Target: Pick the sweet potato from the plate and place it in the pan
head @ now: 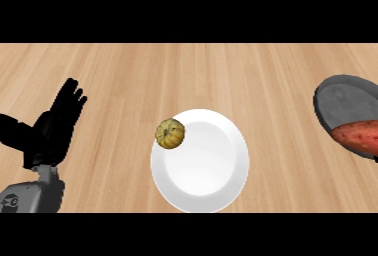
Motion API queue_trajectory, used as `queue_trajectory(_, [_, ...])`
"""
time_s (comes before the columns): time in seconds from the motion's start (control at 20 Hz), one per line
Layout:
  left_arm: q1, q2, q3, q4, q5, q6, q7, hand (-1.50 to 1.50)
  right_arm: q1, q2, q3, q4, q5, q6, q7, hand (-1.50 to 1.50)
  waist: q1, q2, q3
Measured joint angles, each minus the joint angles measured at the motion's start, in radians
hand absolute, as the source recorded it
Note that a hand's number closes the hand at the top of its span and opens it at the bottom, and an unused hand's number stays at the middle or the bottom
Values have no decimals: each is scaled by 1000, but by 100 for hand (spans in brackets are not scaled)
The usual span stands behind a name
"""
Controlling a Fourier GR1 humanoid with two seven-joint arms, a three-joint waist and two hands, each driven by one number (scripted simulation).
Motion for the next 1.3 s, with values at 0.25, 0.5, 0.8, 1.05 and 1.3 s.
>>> queue_trajectory(0.25, [-3,-13,-8,9,-12,2,-16,0,-50,-48,-135,239,-37,-72,-158,150,8,3,0])
queue_trajectory(0.5, [-5,-4,0,-9,-2,-13,3,0,-98,-83,-207,522,-35,-181,-338,150,16,4,1])
queue_trajectory(0.8, [-6,-7,1,-6,3,-26,3,0,-173,-127,-220,890,-20,-301,-599,150,23,7,1])
queue_trajectory(1.05, [-29,-9,7,13,3,-28,-3,0,-283,-122,-181,1178,20,-391,-750,150,30,9,1])
queue_trajectory(1.3, [-29,-21,-6,12,-9,-26,-7,0,-377,-128,-160,1443,90,-497,-821,150,39,12,2])
